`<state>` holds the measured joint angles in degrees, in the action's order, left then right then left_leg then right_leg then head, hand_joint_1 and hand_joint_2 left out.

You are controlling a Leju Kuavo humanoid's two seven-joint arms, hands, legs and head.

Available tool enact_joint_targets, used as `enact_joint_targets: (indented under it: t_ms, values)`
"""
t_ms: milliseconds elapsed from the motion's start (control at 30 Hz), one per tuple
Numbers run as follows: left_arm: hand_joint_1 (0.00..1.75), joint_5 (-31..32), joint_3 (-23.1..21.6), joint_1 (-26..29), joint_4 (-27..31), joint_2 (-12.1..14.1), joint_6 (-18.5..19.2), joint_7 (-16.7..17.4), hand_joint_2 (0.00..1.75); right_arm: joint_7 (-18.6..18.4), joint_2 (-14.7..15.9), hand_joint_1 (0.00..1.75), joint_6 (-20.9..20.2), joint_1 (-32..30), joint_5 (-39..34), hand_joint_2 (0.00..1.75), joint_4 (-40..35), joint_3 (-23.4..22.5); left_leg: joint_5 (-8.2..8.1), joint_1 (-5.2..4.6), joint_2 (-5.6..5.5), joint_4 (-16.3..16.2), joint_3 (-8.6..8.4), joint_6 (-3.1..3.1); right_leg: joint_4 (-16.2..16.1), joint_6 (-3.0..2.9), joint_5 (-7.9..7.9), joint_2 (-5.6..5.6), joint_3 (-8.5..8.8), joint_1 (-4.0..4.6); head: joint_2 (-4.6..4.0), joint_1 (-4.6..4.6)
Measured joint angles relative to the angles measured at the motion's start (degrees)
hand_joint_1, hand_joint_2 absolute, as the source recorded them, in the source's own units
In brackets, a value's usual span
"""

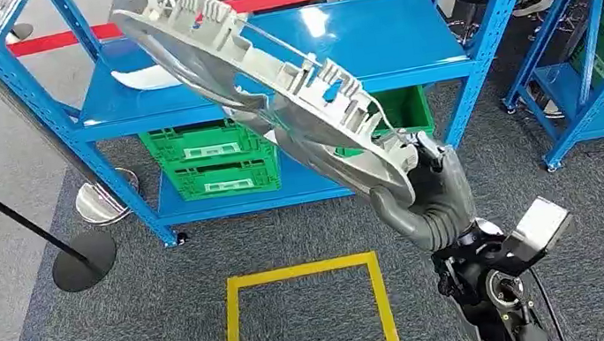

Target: Take the parts from the cabinet and place them on the table.

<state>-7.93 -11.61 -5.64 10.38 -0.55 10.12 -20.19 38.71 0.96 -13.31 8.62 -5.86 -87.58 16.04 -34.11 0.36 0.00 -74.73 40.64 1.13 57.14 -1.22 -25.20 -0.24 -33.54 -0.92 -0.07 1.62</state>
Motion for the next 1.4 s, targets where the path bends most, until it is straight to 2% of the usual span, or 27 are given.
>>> enact_joint_targets:
  t_ms: [33,100,133,167,233,300,367,433,500,567,633,667,700,767,833,900,967,1000,1033,1067,1133,1167,1200,1300,1333,1367,1400]
  values:
    - [0.0,-0.18,0.09,0.09,0.0,0.07,0.02,-0.02,1.75,0.0,-0.04,1.75,0.11,0.03,0.09,1.75,0.0,0.0,1.9,0.12,0.0,2.25,-1.92,-0.03,0.09,0.12,0.44,0.0,-0.62,-0.02,0.0,0.02]
    - [0.0,-0.61,0.26,0.09,0.0,0.26,0.11,-0.07,1.75,-0.22,-0.59,1.75,0.48,0.39,0.48,1.75,0.13,0.22,5.15,0.23,0.03,12.57,-9.13,-0.14,0.21,0.54,1.24,0.02,-1.56,-0.05,0.0,-0.02]
    - [0.0,-0.63,0.31,-0.01,0.02,0.33,0.22,-0.07,1.75,-0.53,-1.01,1.75,0.79,0.83,0.79,1.75,0.15,0.42,4.1,0.11,-0.01,17.64,-12.41,-0.29,0.27,0.9,1.56,0.04,-1.84,0.09,0.0,0.02]
    - [0.0,-0.63,0.39,-0.08,0.02,0.37,0.33,-0.07,1.75,-0.79,-1.35,1.75,1.29,1.39,1.05,1.75,0.2,0.52,3.65,-0.13,-0.22,19.74,-13.44,-0.53,0.31,1.34,2.01,0.02,-2.13,0.2,0.0,-0.09]
    - [0.0,-0.46,0.59,-0.08,0.02,0.37,0.5,0.2,1.75,-0.9,-1.9,1.75,1.75,2.1,1.2,1.75,0.46,0.81,4.09,-0.44,-0.38,19.22,-12.58,-1.14,0.01,2.15,2.95,-0.06,-2.36,-0.04,0.0,0.16]
    - [0.0,-0.28,0.72,-0.12,0.0,0.39,0.52,0.48,1.75,-0.92,-2.19,1.75,2.06,2.2,1.22,1.75,0.48,0.83,5.2,0.05,-0.24,19.64,-12.04,-2.54,-0.01,2.84,3.07,-0.08,-2.8,-0.18,0.0,0.13]
    - [0.0,-0.28,0.83,-0.33,0.02,0.44,0.52,0.57,1.75,-0.94,-2.21,1.75,2.14,2.43,1.23,1.75,0.55,0.85,6.13,-0.06,0.0,19.6,-10.97,-3.36,4.48,3.09,-2.06,0.01,-4.42,-0.15,0.0,-0.33]
    - [0.0,-0.2,0.81,-0.33,0.02,0.26,0.52,0.59,1.75,-0.99,-2.21,1.75,2.14,2.43,1.22,1.75,0.57,0.9,7.07,-0.29,0.11,19.54,-9.72,-3.59,13.84,3.28,-7.95,0.04,-6.89,-0.14,0.0,-0.35]
    - [0.0,-0.04,0.83,-0.34,0.02,0.26,0.52,0.63,1.75,-1.03,-2.23,1.75,2.12,2.42,1.18,1.75,0.68,0.92,7.8,-0.43,0.16,19.28,-8.59,-3.58,18.01,3.28,-8.74,0.05,-7.24,-0.13,0.0,-0.33]
    - [0.0,-0.07,0.87,-0.37,0.02,0.26,0.48,0.68,1.75,-1.07,-2.25,1.75,1.97,2.42,1.14,1.75,0.81,0.92,8.29,-0.51,0.16,18.94,-7.63,-3.55,16.35,3.01,-6.83,0.05,-5.17,-0.1,0.0,-0.35]
    - [0.0,-0.22,1.01,-0.4,0.02,0.2,0.39,0.76,1.75,-1.23,-2.4,1.75,1.51,2.49,1.12,1.75,0.87,0.87,8.69,-0.57,0.06,18.29,-6.59,-3.35,6.86,2.32,-3.32,0.05,1.45,0.02,0.0,-0.35]
    - [0.0,-0.31,1.05,-0.4,0.04,0.06,0.29,0.76,1.75,-1.4,-2.58,1.75,1.21,2.74,1.12,1.75,0.87,0.85,8.82,-0.53,0.09,17.99,-6.23,-3.16,2.15,1.91,-4.19,0.05,3.97,0.15,0.0,-0.39]
    - [0.0,-0.31,1.09,-0.52,0.04,0.07,0.26,0.79,1.75,-1.58,-2.75,1.75,1.05,3.02,1.12,1.75,0.92,0.87,9.17,-0.83,0.12,17.83,-5.75,-2.75,0.27,1.93,-4.83,0.1,5.49,0.29,0.0,-0.26]
    - [0.0,-0.31,1.11,-0.58,0.04,0.04,0.15,0.94,1.75,-1.71,-2.88,1.75,0.9,3.62,0.9,1.75,1.05,0.76,10.11,-0.59,0.23,17.92,-5.38,-2.07,-0.1,1.74,-4.7,0.19,5.04,0.62,0.0,-0.35]
    - [0.0,0.04,1.09,-0.57,0.02,0.04,-0.02,1.05,1.75,-1.71,-2.84,1.75,0.35,3.92,0.46,1.75,1.22,0.35,10.39,-0.7,0.07,17.89,-4.96,-1.41,-0.53,0.77,-3.81,0.0,4.27,0.08,0.0,-0.37]
    - [0.0,0.2,1.09,-0.62,0.07,0.04,-0.13,1.05,1.75,-1.4,-2.64,1.75,-0.13,4.25,-0.13,1.75,1.42,-0.29,6.12,-0.48,0.01,14.55,-3.52,-0.78,-0.43,0.01,-2.91,-0.19,3.7,0.0,0.0,0.11]
    - [0.0,0.24,1.09,-0.66,0.07,0.04,-0.17,1.05,1.75,-1.14,-2.38,1.75,-0.61,4.28,-0.59,1.75,1.6,-0.83,0.59,-0.1,0.03,5.56,-0.64,-0.34,-0.3,-0.03,-2.03,-0.2,2.45,0.03,0.0,0.15]
    - [0.0,0.24,1.09,-0.67,0.07,0.02,-0.17,1.07,1.75,-1.05,-2.23,1.75,-0.76,4.37,-0.72,1.75,1.84,-1.05,-0.69,-0.08,0.03,1.89,0.32,-0.21,-0.12,0.03,-1.61,-0.2,1.75,0.02,0.0,0.2]
    - [0.0,0.22,1.09,-0.69,0.07,0.02,-0.17,1.09,1.75,-1.05,-2.14,1.75,-0.98,4.48,-0.9,1.75,2.1,-1.25,-0.39,-0.03,0.03,0.48,0.24,-0.18,0.13,0.08,-1.24,-0.2,1.06,0.01,0.0,0.22]
    - [0.0,0.11,1.11,-0.71,0.07,0.09,-0.17,1.11,1.75,-1.05,-2.14,1.75,-1.07,4.61,-1.03,1.75,2.38,-1.33,0.98,0.07,0.03,1.71,-1.08,-0.21,0.33,0.13,-0.95,-0.19,0.44,0.01,0.0,0.2]
    - [0.0,-0.07,1.16,-0.92,0.07,0.26,-0.17,1.14,1.75,-1.46,-2.21,1.75,-1.22,5.4,-1.16,1.75,2.95,-1.38,4.95,0.13,0.03,10.72,-7.11,-0.37,0.77,0.41,-0.38,-0.08,-0.61,0.01,0.0,0.22]
    - [0.0,-0.13,1.18,-1.13,0.07,0.33,-0.2,1.16,1.75,-1.68,-2.25,1.75,-1.22,5.89,-1.18,1.75,3.12,-1.38,5.17,0.12,0.01,16.01,-10.36,-0.56,0.96,0.7,-0.16,-0.05,-0.84,0.0,0.0,0.22]
    - [0.0,-0.15,1.18,-1.31,0.07,0.37,-0.24,1.24,1.75,-1.79,-2.32,1.75,-1.22,6.37,-1.22,1.75,3.28,-1.42,4.06,-0.18,-0.18,18.14,-11.83,-0.69,1.01,1.18,0.21,-0.07,-1.3,0.32,0.0,0.13]
    - [0.0,-0.29,1.22,-1.29,0.07,0.46,-0.24,1.55,1.75,-2.03,-2.62,1.75,-1.14,7.41,-1.46,1.75,3.93,-1.38,4.57,-0.55,-0.5,18.25,-11.04,-1.49,0.71,2.27,1.39,-0.16,-1.62,-0.01,0.0,0.11]
    - [0.0,-0.29,1.22,-1.28,0.07,0.5,-0.24,1.75,1.75,-2.19,-2.62,1.75,-1.03,7.59,-1.53,1.75,4.04,-1.38,5.27,-0.42,-0.39,18.7,-10.74,-2.17,0.61,2.75,1.84,-0.14,-1.75,0.09,0.0,0.13]
    - [0.0,-0.26,1.33,-1.38,0.07,0.55,-0.24,1.81,1.75,-2.28,-2.62,1.75,-0.98,7.73,-1.59,1.75,4.24,-1.4,5.92,-0.07,-0.01,18.93,-10.45,-2.68,1.29,2.88,0.43,-0.07,-2.3,-0.07,0.0,0.13]
    - [0.0,-0.11,1.46,-1.41,0.07,0.57,-0.22,1.86,1.75,-2.43,-2.6,1.75,-0.98,7.91,-1.66,1.75,4.42,-1.4,6.41,-0.06,-0.02,18.93,-9.78,-3.19,3.56,2.99,-2.27,-0.03,-3.28,-0.07,0.0,-0.31]
